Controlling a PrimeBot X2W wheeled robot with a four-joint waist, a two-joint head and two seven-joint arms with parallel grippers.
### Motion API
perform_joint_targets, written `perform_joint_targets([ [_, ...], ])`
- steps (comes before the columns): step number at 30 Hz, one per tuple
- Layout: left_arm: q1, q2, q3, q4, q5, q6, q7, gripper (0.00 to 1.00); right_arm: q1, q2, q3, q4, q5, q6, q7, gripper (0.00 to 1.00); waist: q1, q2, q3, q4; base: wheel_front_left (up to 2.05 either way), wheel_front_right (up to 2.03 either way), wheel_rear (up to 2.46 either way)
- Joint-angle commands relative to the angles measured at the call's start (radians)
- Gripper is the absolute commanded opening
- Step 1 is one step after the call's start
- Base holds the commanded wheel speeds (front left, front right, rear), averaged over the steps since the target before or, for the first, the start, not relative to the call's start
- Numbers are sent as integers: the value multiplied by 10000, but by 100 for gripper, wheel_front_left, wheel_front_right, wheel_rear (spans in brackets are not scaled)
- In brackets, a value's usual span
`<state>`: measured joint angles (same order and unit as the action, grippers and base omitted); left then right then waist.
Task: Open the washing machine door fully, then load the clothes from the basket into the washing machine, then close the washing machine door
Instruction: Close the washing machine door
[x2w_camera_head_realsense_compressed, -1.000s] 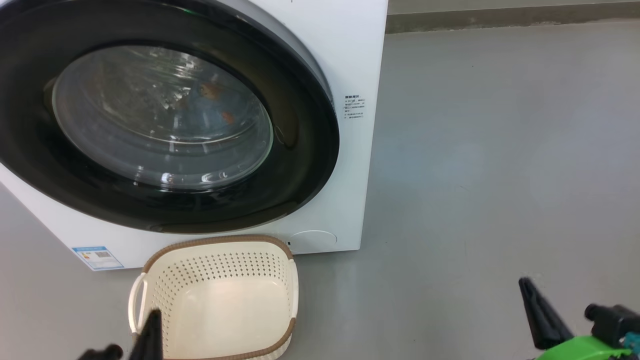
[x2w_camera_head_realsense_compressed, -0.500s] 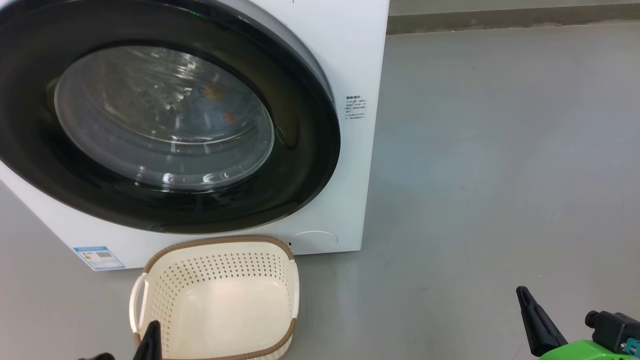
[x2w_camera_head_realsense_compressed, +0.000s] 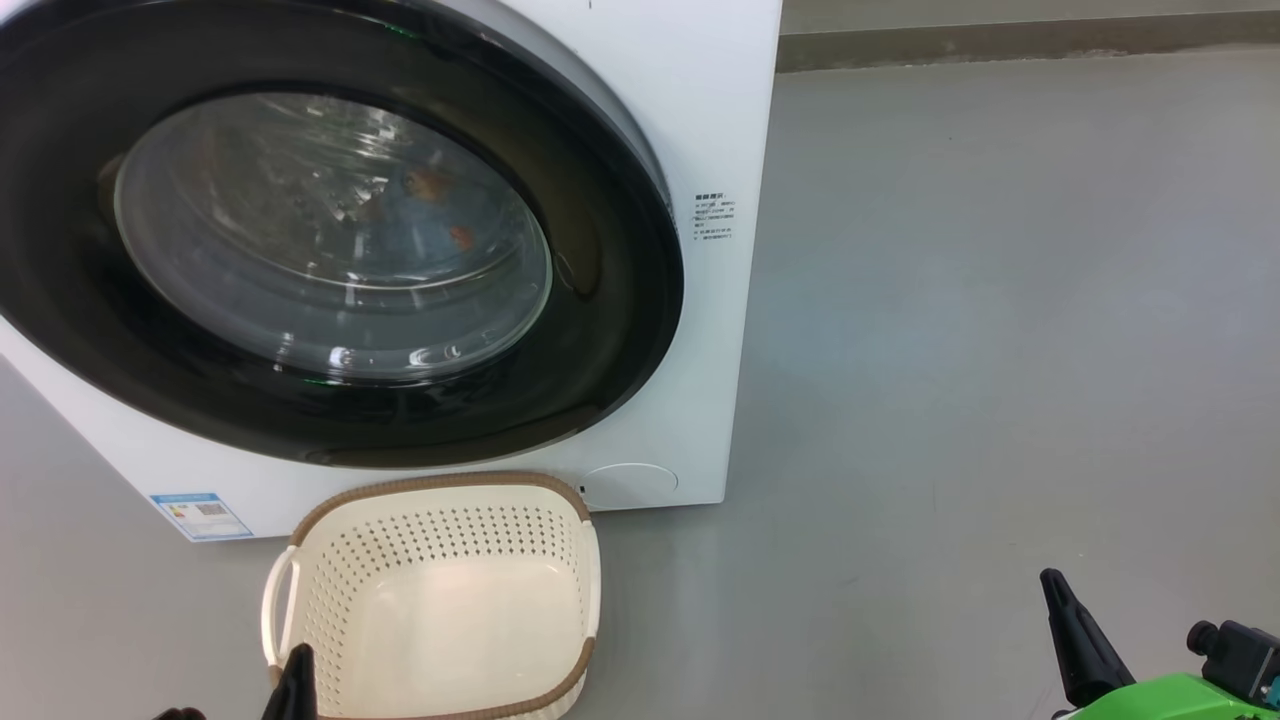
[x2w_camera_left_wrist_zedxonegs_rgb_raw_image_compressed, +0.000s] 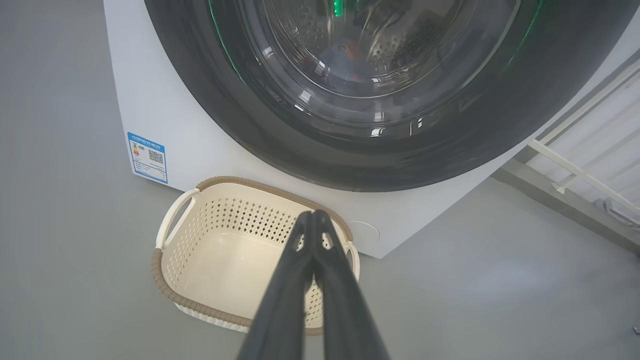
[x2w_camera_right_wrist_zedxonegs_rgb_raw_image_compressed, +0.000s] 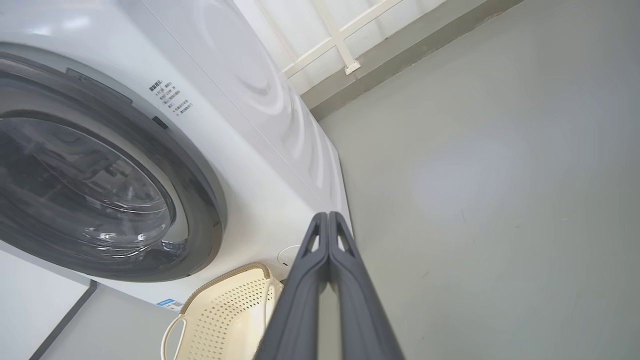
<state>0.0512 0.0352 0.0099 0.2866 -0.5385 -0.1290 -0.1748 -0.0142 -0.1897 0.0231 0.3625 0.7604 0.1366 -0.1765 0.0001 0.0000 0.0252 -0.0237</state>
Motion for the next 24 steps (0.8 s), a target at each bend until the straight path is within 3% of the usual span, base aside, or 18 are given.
perform_joint_targets([
  [1, -456, 94, 172, -244, -272, -4, 61, 0, -300, -73, -28, -294, 228, -14, 45, 0, 0, 0, -2, 3, 0, 0, 0],
  [24, -728, 108, 382, -285, -2762, -7, 737, 0, -452, 271, -341, -506, 2207, -25, 721, 0, 0, 0, -55, 59, 0, 0, 0],
])
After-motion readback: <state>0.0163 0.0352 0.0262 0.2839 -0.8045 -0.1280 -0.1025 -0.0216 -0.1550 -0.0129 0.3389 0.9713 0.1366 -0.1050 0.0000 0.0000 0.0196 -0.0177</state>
